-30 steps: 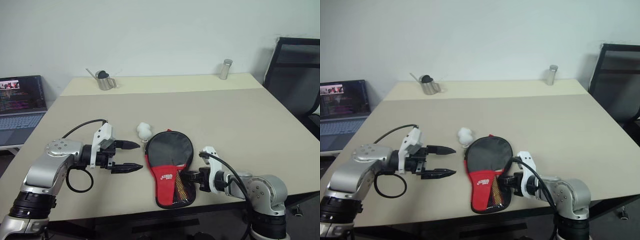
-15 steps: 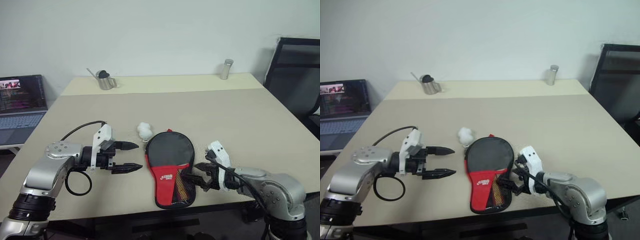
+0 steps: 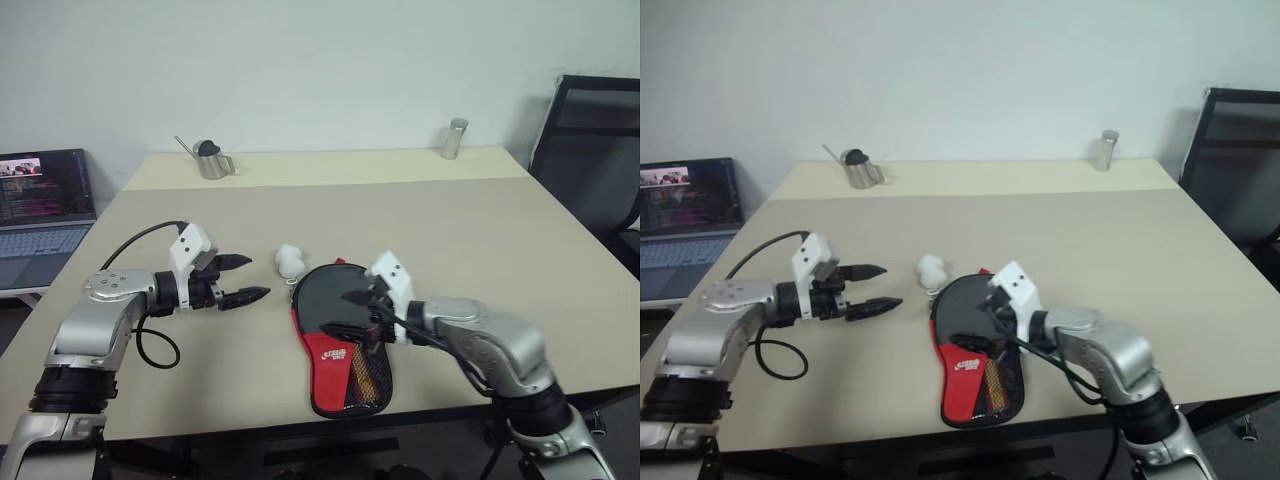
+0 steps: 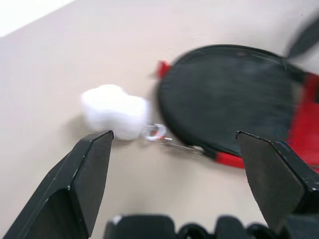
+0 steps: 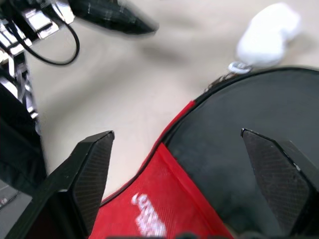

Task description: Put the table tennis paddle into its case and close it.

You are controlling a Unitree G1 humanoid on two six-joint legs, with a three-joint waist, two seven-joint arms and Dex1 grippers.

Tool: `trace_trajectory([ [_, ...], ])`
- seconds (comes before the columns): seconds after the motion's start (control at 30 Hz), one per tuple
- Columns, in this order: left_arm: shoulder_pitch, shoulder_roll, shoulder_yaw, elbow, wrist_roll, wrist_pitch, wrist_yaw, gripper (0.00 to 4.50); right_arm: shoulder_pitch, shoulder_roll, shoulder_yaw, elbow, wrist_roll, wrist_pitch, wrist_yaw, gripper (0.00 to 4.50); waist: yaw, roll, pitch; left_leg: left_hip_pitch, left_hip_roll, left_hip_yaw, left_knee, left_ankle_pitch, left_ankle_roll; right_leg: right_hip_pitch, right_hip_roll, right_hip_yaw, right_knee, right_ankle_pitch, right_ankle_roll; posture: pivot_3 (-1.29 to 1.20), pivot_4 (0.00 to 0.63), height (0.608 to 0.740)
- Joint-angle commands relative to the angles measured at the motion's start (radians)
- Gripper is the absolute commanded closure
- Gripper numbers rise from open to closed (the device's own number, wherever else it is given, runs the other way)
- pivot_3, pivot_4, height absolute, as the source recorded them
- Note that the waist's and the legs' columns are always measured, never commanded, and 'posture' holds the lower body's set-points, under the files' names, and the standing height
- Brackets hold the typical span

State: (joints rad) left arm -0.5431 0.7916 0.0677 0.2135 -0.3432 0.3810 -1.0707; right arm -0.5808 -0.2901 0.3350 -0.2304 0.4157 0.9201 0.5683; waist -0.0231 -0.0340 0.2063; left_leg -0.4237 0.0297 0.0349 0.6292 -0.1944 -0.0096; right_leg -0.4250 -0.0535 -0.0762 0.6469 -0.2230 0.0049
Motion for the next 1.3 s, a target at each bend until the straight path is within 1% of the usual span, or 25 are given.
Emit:
trace_trajectory([
  [0.03,-0.047,-0.014,-0.003,0.030,0.029,0.004,0.044,0.19,-0.013,-0.002,0.065,0.058,-0.104,-0.131,0.003,0.03,0.000,0.000,0.000,0.000,0.000,0.000,0.000,0.000,0.000,0.000,0.000,0.000,0.000,0.000,0.000,0.00,0.150,0.740],
  [0.07,-0.062,-0.022,-0.009,0.052,0.037,0.010,0.050,0.19,-0.009,0.003,0.069,0.065,-0.113,-0.143,0.003,0.03,0.000,0.000,0.000,0.000,0.000,0.000,0.001,0.000,0.000,0.000,0.000,0.000,0.000,0.001,0.001,0.00,0.150,0.740],
  [0.1,-0.080,-0.031,-0.015,0.080,0.052,0.003,0.069,0.10,-0.004,0.012,0.066,0.067,-0.115,-0.145,0.000,0.01,0.000,0.000,0.000,0.000,0.000,0.000,0.001,0.000,0.000,0.000,0.000,0.000,0.000,0.001,0.001,0.00,0.150,0.740],
  [0.23,-0.189,-0.100,-0.033,0.229,0.102,-0.016,0.143,0.10,0.008,0.037,0.062,0.070,-0.130,-0.152,-0.001,0.01,0.008,-0.002,-0.001,0.000,0.000,-0.001,0.002,0.000,0.000,0.000,0.000,-0.001,0.002,0.001,0.001,0.00,0.150,0.740],
  [0.4,-0.374,-0.208,-0.043,0.531,0.177,-0.092,0.261,0.10,0.010,0.048,0.066,0.078,-0.151,-0.157,0.001,0.01,0.021,-0.003,-0.002,0.000,0.000,-0.001,0.003,0.000,0.000,0.000,0.000,-0.001,0.002,0.001,0.001,0.00,0.150,0.740],
  [0.53,-0.484,-0.265,-0.076,0.751,0.235,-0.166,0.234,0.10,0.010,0.054,0.067,0.079,-0.165,-0.155,0.004,0.01,0.020,-0.003,-0.002,-0.001,-0.001,0.000,0.004,0.000,0.000,0.000,0.000,-0.001,0.002,0.001,0.002,0.00,0.150,0.740],
  [0.63,-0.543,-0.296,-0.095,0.867,0.269,-0.204,0.203,0.10,0.008,0.057,0.067,0.078,-0.174,-0.153,0.002,0.01,0.020,-0.003,-0.002,-0.001,-0.001,0.001,0.004,0.000,0.000,0.000,0.001,-0.001,0.002,0.001,0.002,0.00,0.150,0.740],
  [0.73,-0.585,-0.318,-0.117,0.944,0.304,-0.226,0.170,0.10,0.006,0.060,0.065,0.076,-0.181,-0.150,-0.004,0.01,0.020,-0.003,-0.002,-0.001,-0.001,0.001,0.004,0.000,0.000,0.000,0.001,-0.002,0.002,0.001,0.002,0.00,0.150,0.740],
  [0.83,-0.615,-0.335,-0.122,0.999,0.333,-0.247,0.175,0.10,0.008,0.064,0.063,0.073,-0.186,-0.146,-0.007,0.01,0.020,-0.003,-0.002,-0.001,-0.001,0.002,0.004,0.000,0.000,0.000,0.001,-0.002,0.002,0.001,0.002,0.00,0.150,0.740],
  [1.03,-0.626,-0.360,-0.123,1.048,0.373,-0.282,0.188,0.10,0.010,0.078,0.057,0.067,-0.203,-0.140,-0.021,0.01,0.019,-0.004,-0.002,-0.001,-0.001,0.001,0.005,0.000,0.000,0.000,0.001,-0.002,0.003,0.001,0.002,0.00,0.150,0.740],
  [1.13,-0.610,-0.367,-0.124,1.055,0.388,-0.291,0.183,0.64,0.012,0.083,0.056,0.064,-0.209,-0.139,-0.031,0.00,0.019,-0.004,-0.002,-0.001,-0.001,0.001,0.005,0.000,0.000,0.000,0.001,-0.002,0.003,0.001,0.002,0.00,0.150,0.740],
  [1.3,-0.594,-0.374,-0.113,1.060,0.393,-0.289,0.186,2.44,0.010,0.087,0.060,0.061,-0.212,-0.135,-0.037,0.00,0.019,-0.004,-0.002,-0.001,-0.001,0.001,0.006,0.000,0.000,0.000,0.001,-0.002,0.004,0.001,0.002,0.00,0.150,0.740],
])
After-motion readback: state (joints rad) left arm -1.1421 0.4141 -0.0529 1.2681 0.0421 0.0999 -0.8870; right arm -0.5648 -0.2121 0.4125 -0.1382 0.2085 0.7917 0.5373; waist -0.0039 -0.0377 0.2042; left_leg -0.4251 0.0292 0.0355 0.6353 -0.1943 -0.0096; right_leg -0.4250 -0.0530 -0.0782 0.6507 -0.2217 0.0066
